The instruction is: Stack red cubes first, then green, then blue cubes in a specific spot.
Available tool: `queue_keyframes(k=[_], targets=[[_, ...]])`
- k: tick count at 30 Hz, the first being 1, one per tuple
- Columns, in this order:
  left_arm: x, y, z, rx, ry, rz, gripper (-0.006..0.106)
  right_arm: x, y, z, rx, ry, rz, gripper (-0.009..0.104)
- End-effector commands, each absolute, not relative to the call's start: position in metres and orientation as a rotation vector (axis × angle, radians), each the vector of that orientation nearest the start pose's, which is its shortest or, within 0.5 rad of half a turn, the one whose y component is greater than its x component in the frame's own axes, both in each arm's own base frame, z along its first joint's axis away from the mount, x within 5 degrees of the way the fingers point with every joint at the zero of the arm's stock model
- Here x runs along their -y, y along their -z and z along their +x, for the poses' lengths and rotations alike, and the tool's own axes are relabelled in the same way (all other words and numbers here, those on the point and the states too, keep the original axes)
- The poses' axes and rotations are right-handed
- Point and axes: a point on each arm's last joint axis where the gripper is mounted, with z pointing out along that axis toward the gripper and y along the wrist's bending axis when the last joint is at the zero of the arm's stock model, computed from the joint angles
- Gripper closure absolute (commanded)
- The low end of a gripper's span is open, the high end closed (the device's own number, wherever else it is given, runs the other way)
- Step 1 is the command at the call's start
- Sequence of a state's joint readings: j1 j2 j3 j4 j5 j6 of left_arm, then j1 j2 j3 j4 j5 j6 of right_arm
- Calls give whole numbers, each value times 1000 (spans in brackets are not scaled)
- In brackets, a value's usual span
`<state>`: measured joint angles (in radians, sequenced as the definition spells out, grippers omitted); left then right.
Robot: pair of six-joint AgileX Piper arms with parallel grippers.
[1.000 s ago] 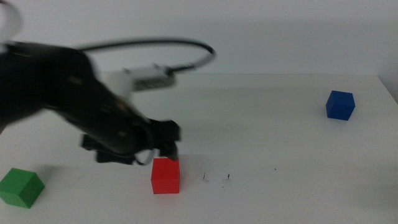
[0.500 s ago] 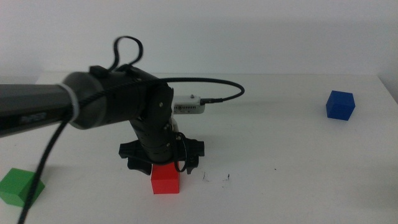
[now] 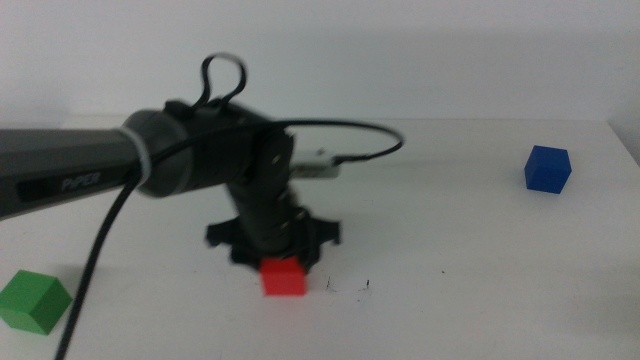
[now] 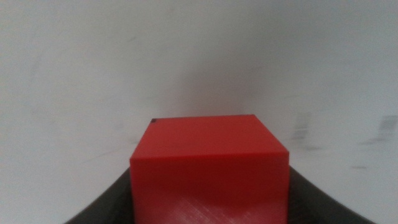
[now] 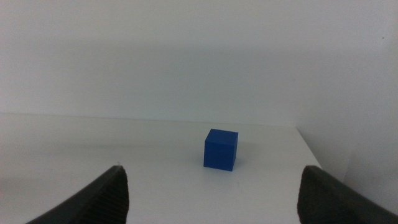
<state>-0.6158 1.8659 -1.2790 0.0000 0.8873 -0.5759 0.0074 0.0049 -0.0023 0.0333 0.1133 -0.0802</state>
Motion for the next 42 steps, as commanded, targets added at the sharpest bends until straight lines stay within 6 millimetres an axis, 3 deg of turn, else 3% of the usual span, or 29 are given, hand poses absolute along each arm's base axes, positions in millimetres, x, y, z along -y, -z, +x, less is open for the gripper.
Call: queue_keyframes(k=[1,5,9,22,26,35,38,42], targets=[[231,-211,300,-2953,204,99,99,0,-203,56,-1591,38,-45,2],[262,-223,308,-2918,211,147,102,0,-203,56,-1591,38,-45,2],[280,-215,322,-2957,204,148,102,0,-203,56,-1591,38,-45,2],[295,-174,336,-3001,171,140,99,0,-203,56,-1591,38,-45,2],[294,-172,335,-3017,163,78,83,0,-203,56,-1591,38,-45,2],[294,-177,334,-3014,178,72,7,0,-203,56,-1591,38,-45,2],[291,-203,331,-2969,222,103,7,0,-203,56,-1591,38,-45,2],[274,-256,321,-2868,197,163,7,0,-203,56,-1591,38,-45,2]])
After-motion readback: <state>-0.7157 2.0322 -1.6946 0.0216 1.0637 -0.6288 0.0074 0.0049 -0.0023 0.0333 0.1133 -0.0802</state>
